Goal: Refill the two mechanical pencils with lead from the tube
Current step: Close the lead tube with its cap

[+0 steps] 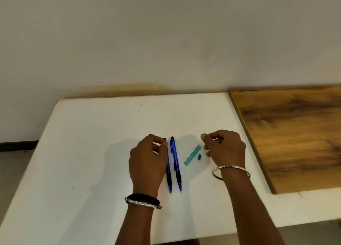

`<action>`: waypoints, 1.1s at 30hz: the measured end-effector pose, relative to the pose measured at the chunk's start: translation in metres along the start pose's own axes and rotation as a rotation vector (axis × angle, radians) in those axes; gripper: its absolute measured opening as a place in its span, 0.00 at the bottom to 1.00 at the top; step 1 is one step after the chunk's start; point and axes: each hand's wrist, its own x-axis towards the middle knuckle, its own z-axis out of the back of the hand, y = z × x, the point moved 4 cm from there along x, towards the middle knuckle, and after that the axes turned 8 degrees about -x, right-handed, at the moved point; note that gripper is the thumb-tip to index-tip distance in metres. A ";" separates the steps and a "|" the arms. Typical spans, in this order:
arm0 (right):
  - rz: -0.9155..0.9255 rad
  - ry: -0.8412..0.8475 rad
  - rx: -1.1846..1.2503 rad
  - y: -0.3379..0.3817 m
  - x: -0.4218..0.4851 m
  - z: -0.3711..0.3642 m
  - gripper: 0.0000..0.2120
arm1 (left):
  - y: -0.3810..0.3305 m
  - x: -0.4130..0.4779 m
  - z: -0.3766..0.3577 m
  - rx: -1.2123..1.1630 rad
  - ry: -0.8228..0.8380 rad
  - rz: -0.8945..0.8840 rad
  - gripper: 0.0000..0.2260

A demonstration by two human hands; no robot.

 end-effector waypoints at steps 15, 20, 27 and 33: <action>0.074 0.281 -0.274 -0.017 0.003 -0.006 0.11 | -0.018 -0.022 -0.053 0.449 0.216 -0.217 0.13; 0.098 0.228 -0.284 -0.019 0.005 -0.007 0.05 | -0.020 -0.023 -0.057 0.477 0.215 -0.220 0.11; 0.071 0.139 -0.123 -0.025 0.012 0.003 0.05 | -0.023 -0.023 -0.054 0.292 0.191 -0.172 0.05; -0.031 0.170 0.242 -0.028 0.017 0.013 0.05 | -0.028 -0.015 -0.049 -0.120 0.154 -0.070 0.04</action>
